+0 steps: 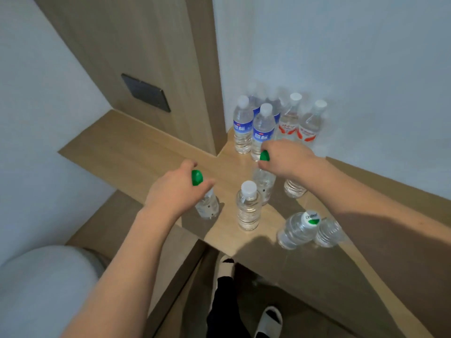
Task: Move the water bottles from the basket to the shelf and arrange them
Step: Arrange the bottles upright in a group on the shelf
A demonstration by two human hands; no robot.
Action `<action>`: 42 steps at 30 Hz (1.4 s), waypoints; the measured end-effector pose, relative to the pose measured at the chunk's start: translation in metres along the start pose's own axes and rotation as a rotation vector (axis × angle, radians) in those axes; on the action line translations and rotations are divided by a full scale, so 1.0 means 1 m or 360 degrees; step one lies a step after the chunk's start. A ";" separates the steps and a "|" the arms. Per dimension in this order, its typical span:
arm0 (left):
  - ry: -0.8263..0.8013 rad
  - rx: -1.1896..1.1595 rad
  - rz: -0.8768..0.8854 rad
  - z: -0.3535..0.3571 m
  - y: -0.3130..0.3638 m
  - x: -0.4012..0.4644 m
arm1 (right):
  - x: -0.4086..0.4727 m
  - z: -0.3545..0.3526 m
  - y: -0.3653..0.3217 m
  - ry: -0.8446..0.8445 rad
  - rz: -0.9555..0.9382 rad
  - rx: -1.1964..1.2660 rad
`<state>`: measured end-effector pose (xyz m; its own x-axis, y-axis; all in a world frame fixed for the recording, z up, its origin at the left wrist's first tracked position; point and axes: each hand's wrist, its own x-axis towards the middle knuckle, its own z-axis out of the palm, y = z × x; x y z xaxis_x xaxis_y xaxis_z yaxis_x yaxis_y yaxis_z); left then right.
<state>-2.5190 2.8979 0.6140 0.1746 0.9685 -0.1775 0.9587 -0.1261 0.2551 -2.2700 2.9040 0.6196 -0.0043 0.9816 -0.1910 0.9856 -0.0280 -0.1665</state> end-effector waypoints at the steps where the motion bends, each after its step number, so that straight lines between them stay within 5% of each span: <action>1: -0.0006 0.0046 0.0016 0.006 0.001 0.004 | 0.002 0.003 0.001 -0.0018 0.0000 0.0040; 7: 0.0046 0.0166 0.0171 -0.025 0.006 0.025 | -0.002 -0.031 0.007 0.0094 0.0020 0.0167; 14: 0.0578 0.0228 0.0370 -0.146 0.071 0.046 | 0.000 -0.165 -0.001 0.0583 -0.0038 0.0040; 21: 0.0947 0.0092 0.0502 -0.210 0.116 0.067 | 0.011 -0.230 0.004 0.0745 0.0090 -0.0054; 32: 0.0636 -0.0214 0.1064 -0.226 0.170 0.108 | -0.002 -0.261 0.054 0.0514 0.0151 -0.0068; 42: 0.0466 -0.0158 0.1174 -0.198 0.223 0.150 | -0.004 -0.258 0.095 0.0303 0.0174 -0.0116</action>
<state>-2.3233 3.0571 0.8326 0.6766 0.6615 0.3234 0.5920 -0.7499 0.2954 -2.1330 2.9465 0.8541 0.1285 0.9916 -0.0171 0.9881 -0.1295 -0.0830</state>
